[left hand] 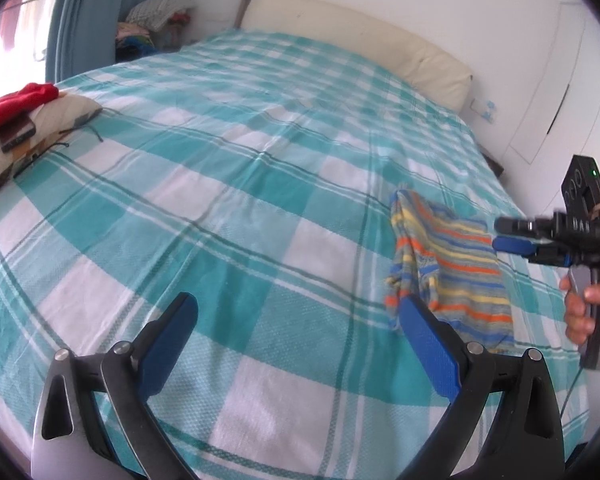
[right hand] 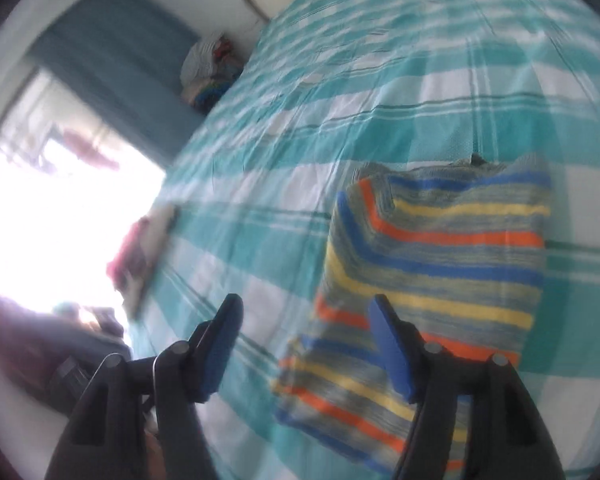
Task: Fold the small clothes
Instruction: 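Grasp the folded sweater edge with the right gripper and fold it over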
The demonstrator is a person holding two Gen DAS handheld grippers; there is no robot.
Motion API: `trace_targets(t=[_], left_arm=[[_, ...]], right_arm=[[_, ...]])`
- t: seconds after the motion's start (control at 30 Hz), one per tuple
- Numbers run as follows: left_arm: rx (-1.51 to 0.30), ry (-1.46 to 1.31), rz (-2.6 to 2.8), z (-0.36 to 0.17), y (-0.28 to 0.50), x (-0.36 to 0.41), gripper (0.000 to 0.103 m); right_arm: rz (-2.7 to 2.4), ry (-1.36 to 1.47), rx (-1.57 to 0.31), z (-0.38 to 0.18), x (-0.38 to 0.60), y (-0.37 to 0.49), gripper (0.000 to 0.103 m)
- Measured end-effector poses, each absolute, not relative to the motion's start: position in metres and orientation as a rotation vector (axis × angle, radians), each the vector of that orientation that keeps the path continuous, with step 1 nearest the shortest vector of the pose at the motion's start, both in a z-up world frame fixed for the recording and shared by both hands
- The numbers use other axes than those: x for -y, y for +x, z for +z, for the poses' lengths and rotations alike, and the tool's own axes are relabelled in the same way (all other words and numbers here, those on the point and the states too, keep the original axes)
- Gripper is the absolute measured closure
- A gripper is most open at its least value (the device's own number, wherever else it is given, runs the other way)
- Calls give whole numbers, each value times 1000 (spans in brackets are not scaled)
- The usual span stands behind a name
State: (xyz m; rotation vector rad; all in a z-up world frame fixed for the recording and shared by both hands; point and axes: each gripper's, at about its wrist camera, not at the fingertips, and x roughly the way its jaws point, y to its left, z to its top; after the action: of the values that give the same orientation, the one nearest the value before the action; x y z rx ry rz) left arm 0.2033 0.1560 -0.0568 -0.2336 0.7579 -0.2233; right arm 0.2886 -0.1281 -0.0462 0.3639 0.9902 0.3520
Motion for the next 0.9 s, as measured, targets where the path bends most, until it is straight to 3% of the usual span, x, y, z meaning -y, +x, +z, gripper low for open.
trace_targets(t=[0.17,0.33,0.37,0.4,0.43,0.63,0.77,0.83,0.9], left_arm=[[-778,-235,-239,-60,205,-153,2],[-807,-257,-229,-69,206,-155,2],[-808,-256,-223,-70,206,-156,2],[-807,-255,-216,-71,206,-157,2],[-806,-255,-209,-71,207,-158,2],[-806,-260,-210,-72,211,-159,2],[-819,-222,-198,-75,212,-153,2],[-821,-209,-194,-76,210,-154,2],[-821,-204,-194,-75,208,-155,2]], right_arm=[[461,-16,-1014,-78,58,237,37],[344,-129,-948,-110,25,251,46],[292,-115,-946,-113,28,263,63],[232,-90,-969,-118,32,274,92],[173,-58,-999,-123,37,283,96],[194,236,-845,-96,57,285,96],[256,361,-1001,-143,50,306,87],[287,368,-993,-148,46,300,80],[333,375,-960,-132,48,286,56]])
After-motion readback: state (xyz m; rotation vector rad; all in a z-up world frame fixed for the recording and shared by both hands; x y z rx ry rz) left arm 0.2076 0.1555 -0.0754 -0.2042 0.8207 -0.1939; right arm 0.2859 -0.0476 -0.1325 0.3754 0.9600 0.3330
